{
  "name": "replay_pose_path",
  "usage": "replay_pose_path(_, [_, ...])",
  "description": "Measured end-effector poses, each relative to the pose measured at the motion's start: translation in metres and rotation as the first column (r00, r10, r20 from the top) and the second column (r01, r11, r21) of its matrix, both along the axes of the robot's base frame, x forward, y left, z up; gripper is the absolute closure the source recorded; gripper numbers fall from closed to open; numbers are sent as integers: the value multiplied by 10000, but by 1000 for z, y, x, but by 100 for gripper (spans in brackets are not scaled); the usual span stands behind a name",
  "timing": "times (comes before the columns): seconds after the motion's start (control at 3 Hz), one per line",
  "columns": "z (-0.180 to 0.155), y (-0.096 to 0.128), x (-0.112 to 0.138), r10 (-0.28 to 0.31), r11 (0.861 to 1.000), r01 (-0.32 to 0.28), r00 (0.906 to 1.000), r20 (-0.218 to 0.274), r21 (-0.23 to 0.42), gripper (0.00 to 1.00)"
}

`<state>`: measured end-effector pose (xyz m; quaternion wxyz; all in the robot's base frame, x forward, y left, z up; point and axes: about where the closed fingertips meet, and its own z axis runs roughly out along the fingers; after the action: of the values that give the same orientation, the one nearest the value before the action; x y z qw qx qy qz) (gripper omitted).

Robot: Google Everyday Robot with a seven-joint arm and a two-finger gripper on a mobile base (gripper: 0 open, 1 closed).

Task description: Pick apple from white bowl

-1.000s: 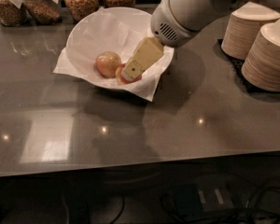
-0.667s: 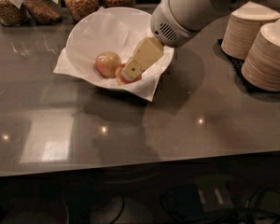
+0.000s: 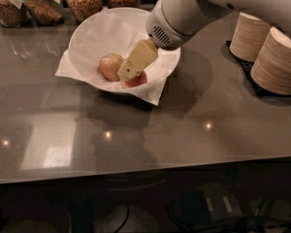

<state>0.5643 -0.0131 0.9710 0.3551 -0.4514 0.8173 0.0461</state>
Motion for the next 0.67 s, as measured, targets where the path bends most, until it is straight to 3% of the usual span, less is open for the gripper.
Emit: replay_pose_path(0.67, [-13,18,20,-482,9983,483,9988,-42,329,49])
